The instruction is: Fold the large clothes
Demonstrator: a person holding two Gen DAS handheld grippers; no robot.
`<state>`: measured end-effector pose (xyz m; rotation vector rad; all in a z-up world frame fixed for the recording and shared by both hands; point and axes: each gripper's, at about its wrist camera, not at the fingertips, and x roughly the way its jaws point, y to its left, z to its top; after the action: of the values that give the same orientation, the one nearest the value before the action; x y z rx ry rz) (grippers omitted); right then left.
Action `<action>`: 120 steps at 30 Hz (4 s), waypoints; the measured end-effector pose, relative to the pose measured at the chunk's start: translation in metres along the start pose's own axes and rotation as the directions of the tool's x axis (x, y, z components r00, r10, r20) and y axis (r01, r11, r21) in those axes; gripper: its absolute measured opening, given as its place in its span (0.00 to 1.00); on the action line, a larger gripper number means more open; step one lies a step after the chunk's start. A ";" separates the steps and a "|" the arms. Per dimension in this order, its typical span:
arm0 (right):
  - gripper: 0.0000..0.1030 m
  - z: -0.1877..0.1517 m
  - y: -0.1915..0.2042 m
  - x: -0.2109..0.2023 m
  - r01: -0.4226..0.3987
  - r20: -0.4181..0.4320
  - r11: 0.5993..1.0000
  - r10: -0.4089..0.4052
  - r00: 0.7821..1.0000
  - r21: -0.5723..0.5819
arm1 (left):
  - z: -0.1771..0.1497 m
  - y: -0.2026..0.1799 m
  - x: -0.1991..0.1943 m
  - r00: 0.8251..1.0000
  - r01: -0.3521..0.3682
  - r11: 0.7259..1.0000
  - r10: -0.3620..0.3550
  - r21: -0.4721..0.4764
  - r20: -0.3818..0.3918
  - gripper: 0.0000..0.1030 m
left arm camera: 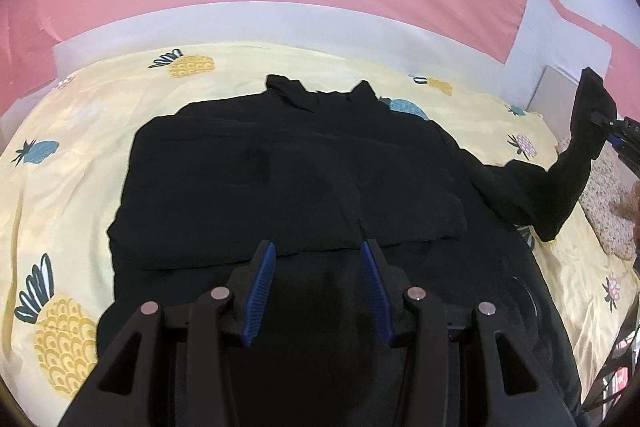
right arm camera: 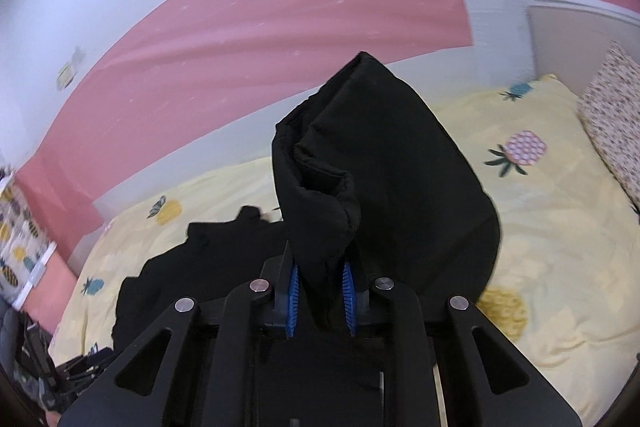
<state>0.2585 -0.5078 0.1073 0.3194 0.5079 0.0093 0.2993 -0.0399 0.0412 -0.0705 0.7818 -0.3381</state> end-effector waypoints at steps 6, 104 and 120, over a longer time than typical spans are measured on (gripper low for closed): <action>0.17 0.001 0.040 0.012 -0.052 -0.017 0.997 0.051 0.999 -0.063 | -0.002 0.021 -0.002 1.000 -0.008 0.999 0.008 -0.036 0.006 0.45; 0.26 -0.059 0.000 0.219 0.057 -0.360 0.990 -0.099 0.928 -0.125 | 0.081 0.011 0.140 0.988 -0.145 0.988 0.147 0.042 -0.046 0.31; 0.27 -0.060 0.007 0.168 0.039 -0.320 0.989 -0.083 0.944 -0.142 | 0.064 0.029 0.107 0.985 -0.167 0.985 0.168 0.033 -0.040 0.33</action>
<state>0.3776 -0.4682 -0.0201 0.1698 0.8416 0.0363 0.4226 -0.0512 0.0085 0.0303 0.8190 -0.1917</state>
